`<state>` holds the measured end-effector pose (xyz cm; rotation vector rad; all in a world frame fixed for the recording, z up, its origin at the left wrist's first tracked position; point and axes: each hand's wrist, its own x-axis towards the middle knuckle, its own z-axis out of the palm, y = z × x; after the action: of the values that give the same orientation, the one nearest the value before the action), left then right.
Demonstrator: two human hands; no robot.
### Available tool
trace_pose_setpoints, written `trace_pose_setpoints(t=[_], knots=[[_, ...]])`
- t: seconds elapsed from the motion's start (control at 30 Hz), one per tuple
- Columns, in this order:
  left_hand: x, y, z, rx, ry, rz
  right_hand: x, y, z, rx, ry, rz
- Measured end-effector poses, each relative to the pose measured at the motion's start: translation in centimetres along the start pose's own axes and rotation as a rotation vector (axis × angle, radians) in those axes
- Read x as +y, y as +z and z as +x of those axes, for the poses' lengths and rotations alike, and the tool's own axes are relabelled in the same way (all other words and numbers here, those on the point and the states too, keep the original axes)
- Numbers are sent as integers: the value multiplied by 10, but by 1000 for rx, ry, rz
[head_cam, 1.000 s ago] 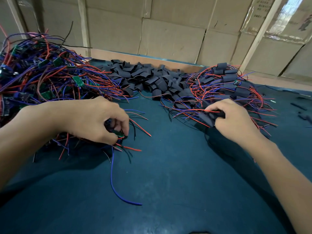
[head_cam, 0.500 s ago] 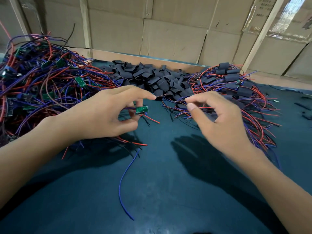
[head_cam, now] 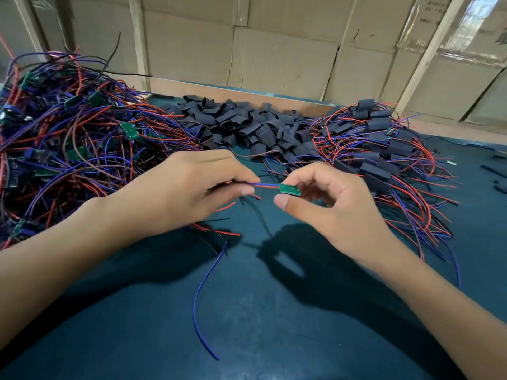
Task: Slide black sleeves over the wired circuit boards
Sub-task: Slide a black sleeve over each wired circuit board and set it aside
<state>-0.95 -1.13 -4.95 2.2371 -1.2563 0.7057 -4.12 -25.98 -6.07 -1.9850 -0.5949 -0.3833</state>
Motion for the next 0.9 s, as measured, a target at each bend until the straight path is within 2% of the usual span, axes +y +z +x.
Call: trace_pose_setpoints(t=[0.13, 0.2, 0.27, 0.4, 0.53, 0.6, 0.77, 0.83, 0.9], knots=[[-5, -5, 0, 59, 9, 55, -1, -12, 2, -4, -100, -195], [-3, -3, 0, 38, 31, 50, -2, -14, 1, -34, -235, -332], [0, 2, 0, -3, 74, 45, -4, -15, -1, -116, -334, -366], [1, 2, 0, -17, 97, 46, -5, -11, -7, -305, -210, -394], [5, 2, -2, -24, 86, 18, -5, 6, -8, -151, -287, -650], [9, 6, -1, -22, 87, 12, -5, 11, -7, -89, -292, -558], [13, 1, 4, -24, 34, -36, -4, 17, -8, -195, 46, 230], [6, -12, 8, -43, -16, 7, -3, 22, -9, -193, 150, 293], [-9, -29, 17, -61, -192, -18, 0, 23, -8, -159, 158, 178]])
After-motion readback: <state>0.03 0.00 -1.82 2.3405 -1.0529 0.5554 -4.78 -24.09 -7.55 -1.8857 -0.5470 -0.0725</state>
